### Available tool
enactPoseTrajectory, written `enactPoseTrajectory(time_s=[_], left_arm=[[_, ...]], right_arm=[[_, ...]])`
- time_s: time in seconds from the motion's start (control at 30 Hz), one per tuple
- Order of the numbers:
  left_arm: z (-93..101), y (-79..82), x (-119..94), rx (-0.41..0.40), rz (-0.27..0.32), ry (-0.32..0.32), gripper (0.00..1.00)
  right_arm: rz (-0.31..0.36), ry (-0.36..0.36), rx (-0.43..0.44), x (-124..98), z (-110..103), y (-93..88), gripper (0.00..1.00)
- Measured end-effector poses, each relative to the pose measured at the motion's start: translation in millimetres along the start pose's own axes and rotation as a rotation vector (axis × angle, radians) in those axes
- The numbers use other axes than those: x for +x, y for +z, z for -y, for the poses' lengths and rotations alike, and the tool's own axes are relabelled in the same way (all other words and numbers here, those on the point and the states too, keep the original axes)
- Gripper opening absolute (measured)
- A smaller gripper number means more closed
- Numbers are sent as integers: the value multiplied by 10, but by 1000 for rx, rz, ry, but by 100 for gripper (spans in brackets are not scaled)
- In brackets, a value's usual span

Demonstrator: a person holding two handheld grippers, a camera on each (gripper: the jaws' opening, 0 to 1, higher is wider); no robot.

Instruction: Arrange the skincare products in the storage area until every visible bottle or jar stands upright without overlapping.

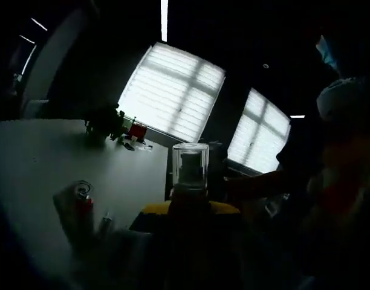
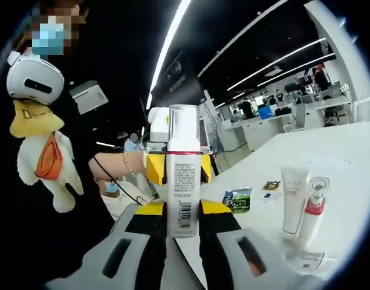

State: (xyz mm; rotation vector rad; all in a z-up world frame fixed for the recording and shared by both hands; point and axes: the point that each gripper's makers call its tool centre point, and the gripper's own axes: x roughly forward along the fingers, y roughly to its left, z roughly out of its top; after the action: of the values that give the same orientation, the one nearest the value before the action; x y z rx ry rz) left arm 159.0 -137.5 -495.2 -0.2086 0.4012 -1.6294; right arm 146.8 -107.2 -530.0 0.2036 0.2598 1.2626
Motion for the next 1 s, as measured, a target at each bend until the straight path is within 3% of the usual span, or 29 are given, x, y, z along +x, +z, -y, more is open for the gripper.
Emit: enactPoseTrajectory(time_s=[0.1, 0.33, 0.43, 0.57, 0.7, 1.0], left_arm=[[13, 29, -34, 39, -29, 23, 22], [38, -158, -90, 185, -248, 66, 26], [72, -200, -79, 231, -313, 94, 26], [115, -198, -69, 275, -352, 111, 26], [76, -276, -104, 354, -454, 143, 28], [76, -271, -52, 339, -462, 168, 26]], right_arm=[[-41, 8, -40, 7, -47, -71, 19], [-104, 33, -99, 44, -127, -180, 19], [-137, 35, -132, 53, -129, -241, 19], [-150, 34, -159, 60, -133, -277, 19], [-157, 34, -170, 47, -131, -299, 19], [-177, 10, -207, -13, -62, -325, 19]])
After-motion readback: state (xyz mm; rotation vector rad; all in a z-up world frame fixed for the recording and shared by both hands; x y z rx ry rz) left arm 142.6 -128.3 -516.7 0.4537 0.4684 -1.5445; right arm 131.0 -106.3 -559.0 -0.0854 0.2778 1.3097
